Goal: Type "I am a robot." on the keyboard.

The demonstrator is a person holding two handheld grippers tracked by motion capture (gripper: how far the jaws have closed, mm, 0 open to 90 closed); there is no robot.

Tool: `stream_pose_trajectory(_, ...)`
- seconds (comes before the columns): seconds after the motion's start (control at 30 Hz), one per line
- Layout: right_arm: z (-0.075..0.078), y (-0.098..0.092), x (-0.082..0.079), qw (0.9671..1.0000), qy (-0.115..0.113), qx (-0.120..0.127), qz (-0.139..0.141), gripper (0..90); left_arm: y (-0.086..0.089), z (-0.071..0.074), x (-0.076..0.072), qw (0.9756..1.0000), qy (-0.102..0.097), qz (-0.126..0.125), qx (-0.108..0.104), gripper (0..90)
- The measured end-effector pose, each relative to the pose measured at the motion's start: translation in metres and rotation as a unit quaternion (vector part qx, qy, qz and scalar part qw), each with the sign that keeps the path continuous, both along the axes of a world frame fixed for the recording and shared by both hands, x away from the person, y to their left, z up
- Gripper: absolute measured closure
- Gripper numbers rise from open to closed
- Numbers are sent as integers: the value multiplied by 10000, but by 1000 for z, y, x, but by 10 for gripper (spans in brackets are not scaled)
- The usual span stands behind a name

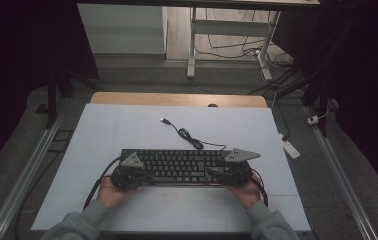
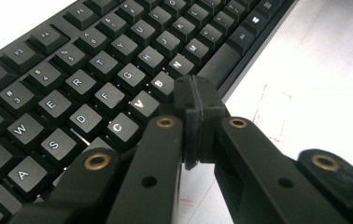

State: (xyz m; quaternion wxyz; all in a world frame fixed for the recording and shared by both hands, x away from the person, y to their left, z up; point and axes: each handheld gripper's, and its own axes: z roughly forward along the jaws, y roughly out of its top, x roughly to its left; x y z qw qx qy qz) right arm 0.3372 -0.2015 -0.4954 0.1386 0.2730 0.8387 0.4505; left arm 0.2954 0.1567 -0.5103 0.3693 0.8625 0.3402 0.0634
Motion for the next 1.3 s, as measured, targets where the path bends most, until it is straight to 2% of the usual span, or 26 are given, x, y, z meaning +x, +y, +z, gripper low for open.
stream_pose_trajectory(0.7,-1,0,0,10000,25,-23,3,491,-5,-9,4,9997,43,29,225,884)
stream_pose_trajectory(0.8,-1,0,0,10000,25,-27,5,491,-5,-9,4,9998,44,31,204,884)
stream_pose_trajectory(0.9,-1,0,0,10000,26,-29,4,491,-7,-12,4,9996,51,43,282,885)
stream_pose_trajectory(1.07,-1,0,0,10000,19,-27,0,491,-7,-10,3,9997,51,67,227,885)
stream_pose_trajectory(1.3,-1,0,0,10000,25,-29,7,491,1,1,-1,9999,-58,96,-113,882)
